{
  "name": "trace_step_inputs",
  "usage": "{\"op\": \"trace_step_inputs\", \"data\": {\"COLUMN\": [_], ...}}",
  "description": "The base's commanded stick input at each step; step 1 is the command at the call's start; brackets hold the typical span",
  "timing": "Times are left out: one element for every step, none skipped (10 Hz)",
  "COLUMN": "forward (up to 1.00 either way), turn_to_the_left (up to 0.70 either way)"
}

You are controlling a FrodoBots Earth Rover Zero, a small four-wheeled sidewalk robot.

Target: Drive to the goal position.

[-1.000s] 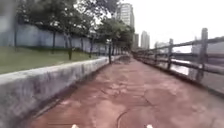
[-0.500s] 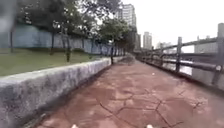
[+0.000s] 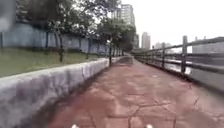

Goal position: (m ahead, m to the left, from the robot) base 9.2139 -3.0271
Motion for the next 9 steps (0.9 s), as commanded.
{"op": "trace_step_inputs", "data": {"forward": [0.85, 0.85, 0.85, 0.85, 0.85, 0.85, 0.85, 0.85, 0.85], "turn_to_the_left": [-0.32, -0.32, -0.32, -0.32, -0.32, -0.32, -0.32, -0.04, 0.02]}}
